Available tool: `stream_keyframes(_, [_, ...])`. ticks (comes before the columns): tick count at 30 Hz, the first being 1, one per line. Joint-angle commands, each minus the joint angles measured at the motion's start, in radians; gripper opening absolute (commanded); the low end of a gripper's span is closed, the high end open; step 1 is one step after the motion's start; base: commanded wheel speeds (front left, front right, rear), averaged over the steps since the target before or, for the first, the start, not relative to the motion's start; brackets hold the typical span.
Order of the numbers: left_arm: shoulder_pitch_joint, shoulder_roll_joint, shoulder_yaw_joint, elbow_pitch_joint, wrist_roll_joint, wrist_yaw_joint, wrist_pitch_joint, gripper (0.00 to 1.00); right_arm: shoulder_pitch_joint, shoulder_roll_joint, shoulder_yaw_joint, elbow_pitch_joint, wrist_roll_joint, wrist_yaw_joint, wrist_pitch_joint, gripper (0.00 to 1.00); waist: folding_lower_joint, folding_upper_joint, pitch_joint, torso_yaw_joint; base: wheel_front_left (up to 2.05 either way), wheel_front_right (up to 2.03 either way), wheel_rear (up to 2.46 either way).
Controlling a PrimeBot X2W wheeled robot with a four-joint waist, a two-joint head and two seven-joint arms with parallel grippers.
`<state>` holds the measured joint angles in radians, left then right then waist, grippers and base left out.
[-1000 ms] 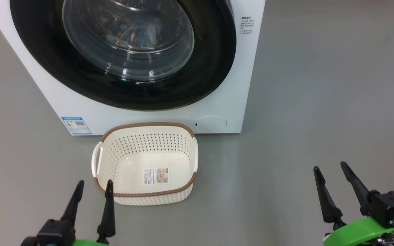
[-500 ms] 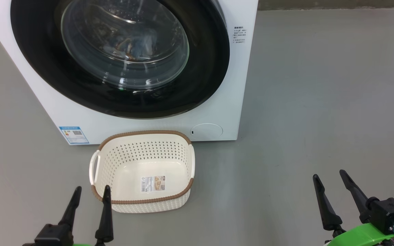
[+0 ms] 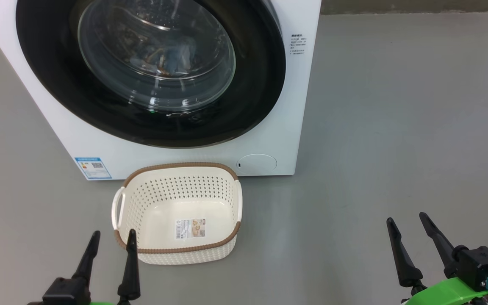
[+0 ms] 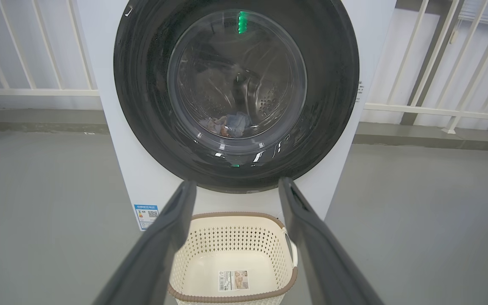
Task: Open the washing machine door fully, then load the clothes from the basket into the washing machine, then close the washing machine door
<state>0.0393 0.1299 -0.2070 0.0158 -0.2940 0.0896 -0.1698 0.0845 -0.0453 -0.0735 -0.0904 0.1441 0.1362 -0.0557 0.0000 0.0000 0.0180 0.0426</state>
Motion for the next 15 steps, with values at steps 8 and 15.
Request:
stream_keyframes(8, [-0.016, 0.018, 0.026, -0.027, -0.006, 0.015, -0.006, 1.0, -0.022, -0.005, 0.029, -0.023, 0.015, -0.006, -0.005, 1.0, 0.0, 0.0, -0.002, 0.002, 0.0, 0.0, 0.0])
stream_keyframes(15, [-0.02, 0.013, 0.025, -0.021, -0.023, 0.012, -0.01, 1.0, -0.022, -0.005, 0.032, -0.021, 0.025, -0.006, 0.005, 1.0, 0.0, 0.0, -0.001, 0.009, 0.0, 0.0, 0.0])
